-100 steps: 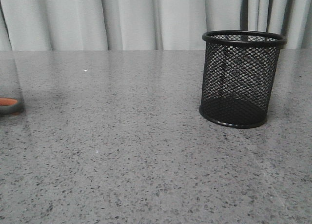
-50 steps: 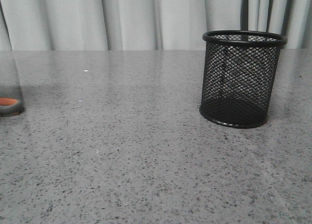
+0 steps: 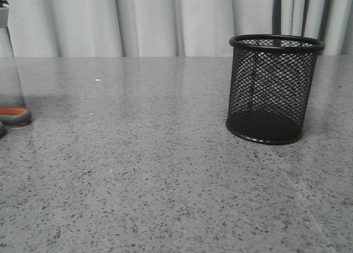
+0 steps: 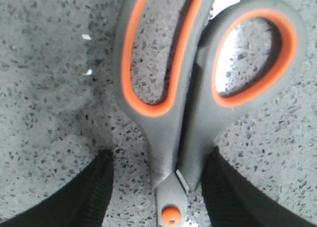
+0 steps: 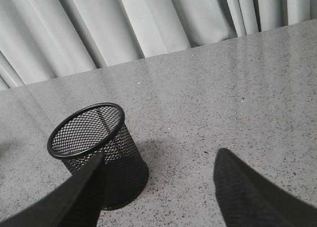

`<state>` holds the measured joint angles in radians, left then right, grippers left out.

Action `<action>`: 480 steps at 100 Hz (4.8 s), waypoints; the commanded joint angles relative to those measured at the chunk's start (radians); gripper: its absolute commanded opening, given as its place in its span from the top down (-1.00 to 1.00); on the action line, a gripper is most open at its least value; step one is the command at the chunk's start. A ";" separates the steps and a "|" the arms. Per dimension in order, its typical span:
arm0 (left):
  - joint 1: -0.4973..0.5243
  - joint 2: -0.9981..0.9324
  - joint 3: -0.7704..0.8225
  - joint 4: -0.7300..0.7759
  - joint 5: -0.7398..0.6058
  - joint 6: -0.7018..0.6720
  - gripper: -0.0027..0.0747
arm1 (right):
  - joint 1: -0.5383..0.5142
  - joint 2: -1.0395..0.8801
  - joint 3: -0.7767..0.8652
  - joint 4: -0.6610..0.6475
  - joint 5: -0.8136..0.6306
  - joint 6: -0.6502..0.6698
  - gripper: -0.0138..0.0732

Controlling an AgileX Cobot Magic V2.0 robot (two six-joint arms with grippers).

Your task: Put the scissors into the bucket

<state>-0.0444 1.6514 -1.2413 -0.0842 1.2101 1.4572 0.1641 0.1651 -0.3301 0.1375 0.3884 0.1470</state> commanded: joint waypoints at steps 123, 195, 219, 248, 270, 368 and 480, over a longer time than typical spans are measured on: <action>-0.573 -0.538 0.002 -0.180 -0.422 -0.067 0.95 | 0.173 0.409 -0.487 0.794 0.242 -0.600 -0.29; -0.763 -0.569 0.002 -0.383 -0.610 -0.067 0.95 | 0.304 0.795 -0.655 1.182 0.289 -0.868 -0.27; -0.763 -0.576 0.002 -0.398 -0.612 -0.067 0.95 | 0.376 0.870 -0.659 1.246 0.252 -0.910 0.85; -0.763 -0.690 0.002 -0.473 -0.641 -0.067 0.21 | 0.375 0.885 -0.776 1.178 0.184 -0.930 0.82; -0.763 -0.835 0.002 -0.546 -0.641 -0.067 0.13 | 0.362 0.932 -0.897 1.071 0.214 -0.899 0.82; -0.761 -1.219 0.022 -0.638 -0.420 -0.418 0.98 | 0.094 1.032 -1.299 0.081 0.915 -0.315 0.82; -0.761 -1.377 0.182 -0.486 -0.424 -0.434 0.98 | 0.101 1.235 -1.217 0.061 0.811 -0.315 -0.35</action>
<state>-0.8010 0.2535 -1.0441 -0.5456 0.8506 1.0352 0.2653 1.4301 -1.4766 0.1934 1.2499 -0.1673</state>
